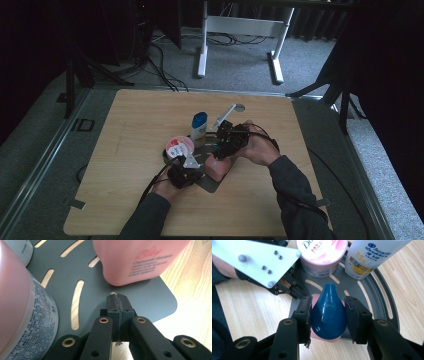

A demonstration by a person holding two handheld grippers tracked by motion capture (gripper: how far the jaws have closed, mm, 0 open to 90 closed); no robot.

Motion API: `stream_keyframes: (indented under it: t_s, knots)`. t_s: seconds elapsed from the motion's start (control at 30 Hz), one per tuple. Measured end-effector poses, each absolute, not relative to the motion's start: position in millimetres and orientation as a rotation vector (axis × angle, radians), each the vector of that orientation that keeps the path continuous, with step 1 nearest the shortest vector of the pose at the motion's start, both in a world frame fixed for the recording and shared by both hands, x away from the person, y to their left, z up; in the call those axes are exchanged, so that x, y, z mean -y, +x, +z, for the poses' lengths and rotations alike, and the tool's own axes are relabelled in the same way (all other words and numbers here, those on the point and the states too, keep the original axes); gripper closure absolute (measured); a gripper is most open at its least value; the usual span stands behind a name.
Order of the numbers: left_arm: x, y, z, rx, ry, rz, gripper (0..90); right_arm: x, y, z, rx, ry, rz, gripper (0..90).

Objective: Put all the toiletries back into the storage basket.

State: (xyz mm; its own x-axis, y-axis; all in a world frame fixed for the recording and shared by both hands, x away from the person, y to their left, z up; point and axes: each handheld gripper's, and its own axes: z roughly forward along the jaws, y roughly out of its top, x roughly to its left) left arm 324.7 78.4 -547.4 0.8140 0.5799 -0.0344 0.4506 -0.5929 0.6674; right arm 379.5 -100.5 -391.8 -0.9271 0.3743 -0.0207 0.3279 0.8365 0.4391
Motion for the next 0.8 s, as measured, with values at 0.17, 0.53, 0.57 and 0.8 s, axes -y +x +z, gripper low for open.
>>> stream_keyframes:
  t_s: [0.17,0.53,0.57,0.8]
  knots:
    - [-78.5,324.8,-547.4,-0.754,2.303,0.242,90.0,99.2,385.0,-391.7,-2.902,0.575,0.656,58.8]
    - [-78.5,324.6,-547.6,-0.753,2.303,0.243,90.0,97.8,400.2,-391.6,-2.874,0.639,0.664,58.8]
    - [-78.5,324.6,-547.6,-0.753,2.303,0.243,90.0,97.8,401.5,-392.1,-2.873,0.645,0.666,58.8]
    - [-78.7,324.8,-547.7,-0.753,2.301,0.243,90.0,96.4,409.5,-394.0,-2.856,0.667,0.659,58.7]
